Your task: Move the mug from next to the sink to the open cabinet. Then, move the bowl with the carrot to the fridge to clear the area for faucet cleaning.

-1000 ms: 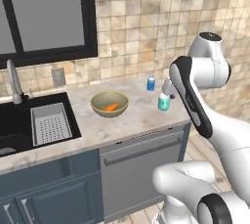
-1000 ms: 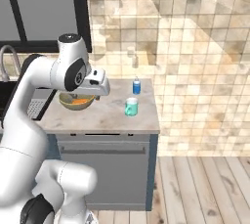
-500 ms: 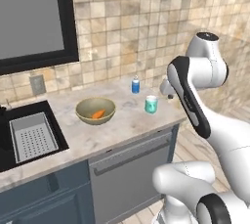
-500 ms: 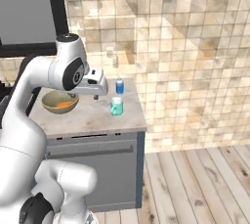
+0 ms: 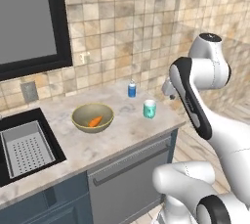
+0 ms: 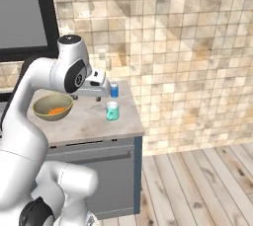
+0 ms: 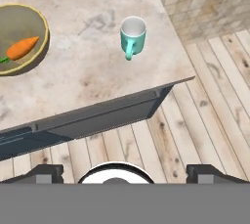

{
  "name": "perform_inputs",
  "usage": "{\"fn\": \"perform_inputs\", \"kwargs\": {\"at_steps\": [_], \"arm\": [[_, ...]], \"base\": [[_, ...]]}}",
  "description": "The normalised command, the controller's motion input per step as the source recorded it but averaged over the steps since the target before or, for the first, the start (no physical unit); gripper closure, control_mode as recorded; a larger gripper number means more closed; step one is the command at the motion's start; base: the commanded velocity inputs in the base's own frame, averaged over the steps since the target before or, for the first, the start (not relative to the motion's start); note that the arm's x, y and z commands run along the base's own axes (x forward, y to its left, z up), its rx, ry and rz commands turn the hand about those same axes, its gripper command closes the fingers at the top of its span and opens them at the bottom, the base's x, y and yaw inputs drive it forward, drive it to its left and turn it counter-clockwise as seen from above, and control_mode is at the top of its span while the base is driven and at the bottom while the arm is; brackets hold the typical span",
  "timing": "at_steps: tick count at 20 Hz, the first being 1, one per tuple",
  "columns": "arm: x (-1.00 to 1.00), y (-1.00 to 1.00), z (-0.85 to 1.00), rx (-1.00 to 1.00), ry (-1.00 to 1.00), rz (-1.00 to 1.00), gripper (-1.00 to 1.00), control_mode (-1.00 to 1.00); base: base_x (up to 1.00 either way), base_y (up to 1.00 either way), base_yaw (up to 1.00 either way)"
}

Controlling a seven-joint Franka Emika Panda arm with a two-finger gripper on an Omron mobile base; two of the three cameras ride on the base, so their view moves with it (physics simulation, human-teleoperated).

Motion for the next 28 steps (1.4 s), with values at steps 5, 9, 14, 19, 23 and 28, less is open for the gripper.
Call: {"fn": "perform_inputs", "kwargs": {"at_steps": [5, 9, 14, 19, 23, 28], "arm": [[0.00, 0.00, 0.00, 0.00, 0.00, 0.00, -1.00, 1.00], [0.00, 0.01, -0.11, -0.02, 0.00, -0.01, -1.00, -1.00], [0.03, 0.13, -0.64, -0.07, -0.08, -0.09, -1.00, -1.00], [0.33, 0.37, -0.78, -0.02, 0.00, -0.13, -1.00, -1.00], [0.27, 0.12, -0.60, 0.06, 0.00, -0.11, -1.00, -1.00], [0.25, 0.00, -0.52, 0.06, 0.00, -0.05, -1.00, -1.00]], "base": [[0.32, 0.10, -0.06], [0.25, 0.19, -0.05], [0.00, 0.00, 0.00], [0.00, 0.00, 0.00], [0.00, 0.00, 0.00], [0.00, 0.00, 0.00]]}}
